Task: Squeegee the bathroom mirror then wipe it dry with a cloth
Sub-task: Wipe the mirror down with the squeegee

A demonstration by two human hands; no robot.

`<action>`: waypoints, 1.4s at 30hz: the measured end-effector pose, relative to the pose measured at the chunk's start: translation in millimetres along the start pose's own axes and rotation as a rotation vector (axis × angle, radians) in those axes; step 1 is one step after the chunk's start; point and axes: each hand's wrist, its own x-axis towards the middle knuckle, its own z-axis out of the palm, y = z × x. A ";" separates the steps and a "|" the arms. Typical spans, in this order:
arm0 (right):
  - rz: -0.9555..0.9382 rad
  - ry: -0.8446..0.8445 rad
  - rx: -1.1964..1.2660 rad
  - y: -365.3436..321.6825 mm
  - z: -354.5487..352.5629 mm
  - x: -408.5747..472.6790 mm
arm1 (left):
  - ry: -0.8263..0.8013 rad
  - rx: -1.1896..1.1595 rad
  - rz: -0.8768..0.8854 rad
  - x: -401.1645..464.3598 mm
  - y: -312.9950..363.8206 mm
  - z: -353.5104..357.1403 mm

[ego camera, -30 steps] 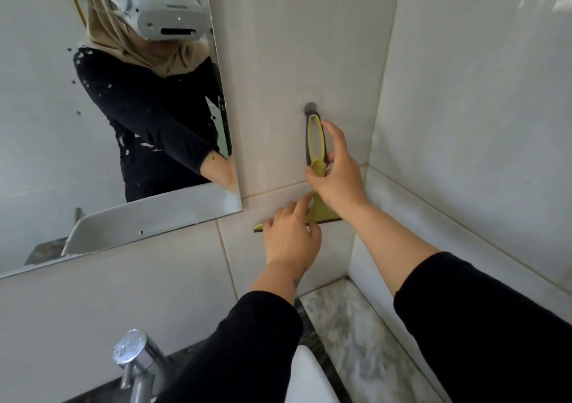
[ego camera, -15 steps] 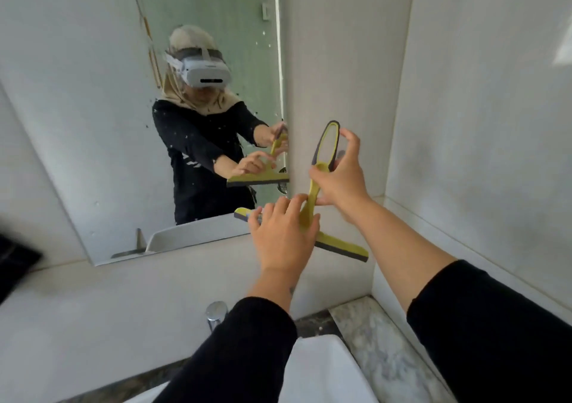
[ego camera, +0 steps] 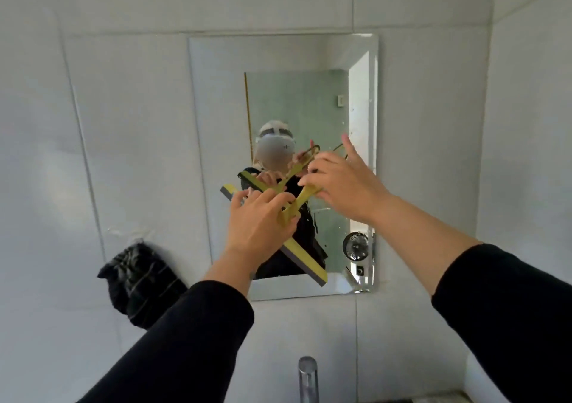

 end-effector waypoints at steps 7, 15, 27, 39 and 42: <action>0.061 0.159 -0.158 21.1 -21.0 75.9 | 0.295 0.051 -0.112 25.9 -66.6 -29.5; 0.224 0.382 -0.051 30.3 -42.7 169.8 | 0.029 -0.026 -0.362 48.7 -95.4 4.1; 0.285 0.379 0.011 20.3 -46.6 269.0 | -0.088 0.072 -0.381 91.4 -81.4 47.5; 0.350 0.288 0.004 57.4 -37.9 219.3 | -0.096 0.043 -0.423 96.1 -79.8 60.8; 0.379 0.263 0.026 70.8 -34.7 197.0 | -0.075 0.024 -0.419 96.7 -78.7 55.4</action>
